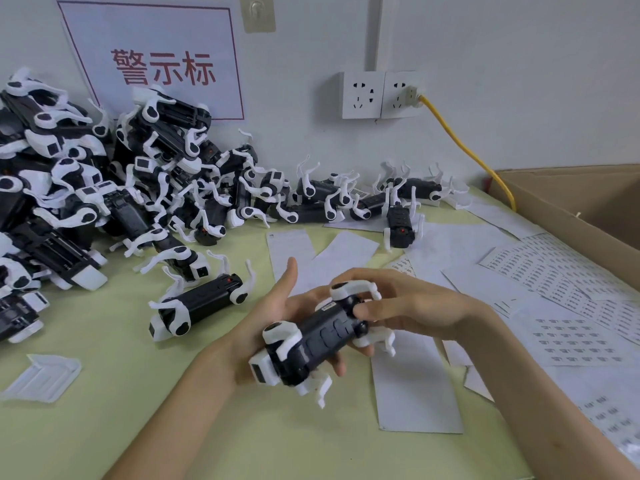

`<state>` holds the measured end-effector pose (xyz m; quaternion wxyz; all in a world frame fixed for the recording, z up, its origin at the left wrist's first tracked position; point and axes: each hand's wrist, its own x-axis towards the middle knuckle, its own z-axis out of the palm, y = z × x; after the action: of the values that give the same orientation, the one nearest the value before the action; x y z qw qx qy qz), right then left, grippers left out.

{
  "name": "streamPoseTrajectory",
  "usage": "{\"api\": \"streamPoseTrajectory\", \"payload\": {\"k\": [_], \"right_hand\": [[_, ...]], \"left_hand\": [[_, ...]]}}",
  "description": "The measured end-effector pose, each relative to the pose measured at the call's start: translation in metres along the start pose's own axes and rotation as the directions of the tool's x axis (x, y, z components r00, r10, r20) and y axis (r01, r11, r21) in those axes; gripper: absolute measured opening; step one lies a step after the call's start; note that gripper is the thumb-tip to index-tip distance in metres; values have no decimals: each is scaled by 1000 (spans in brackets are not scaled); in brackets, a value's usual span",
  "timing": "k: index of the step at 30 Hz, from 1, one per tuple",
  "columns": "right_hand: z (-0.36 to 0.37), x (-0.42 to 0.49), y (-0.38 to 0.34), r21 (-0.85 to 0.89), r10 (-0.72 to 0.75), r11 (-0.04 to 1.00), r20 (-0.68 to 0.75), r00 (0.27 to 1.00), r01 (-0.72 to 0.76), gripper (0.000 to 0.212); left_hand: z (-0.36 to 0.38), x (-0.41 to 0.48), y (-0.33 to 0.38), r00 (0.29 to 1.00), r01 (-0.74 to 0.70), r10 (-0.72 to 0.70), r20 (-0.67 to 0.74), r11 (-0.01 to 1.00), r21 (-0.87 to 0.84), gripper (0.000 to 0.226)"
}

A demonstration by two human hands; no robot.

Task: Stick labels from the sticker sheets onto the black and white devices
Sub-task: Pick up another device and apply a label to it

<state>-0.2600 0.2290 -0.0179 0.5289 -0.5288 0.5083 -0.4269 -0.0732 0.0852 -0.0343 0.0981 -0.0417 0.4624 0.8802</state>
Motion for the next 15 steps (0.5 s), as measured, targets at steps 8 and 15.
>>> {"api": "streamPoseTrajectory", "payload": {"k": [8, 15], "right_hand": [[-27, 2, 3, 499, 173, 853, -547, 819, 153, 22], [-64, -43, 6, 521, 59, -68, -849, 525, 851, 43]], "left_hand": [[1, 7, 1, 711, -387, 537, -453, 838, 385, 65], [-7, 3, -6, 104, 466, 989, -104, 44, 884, 36]]}}
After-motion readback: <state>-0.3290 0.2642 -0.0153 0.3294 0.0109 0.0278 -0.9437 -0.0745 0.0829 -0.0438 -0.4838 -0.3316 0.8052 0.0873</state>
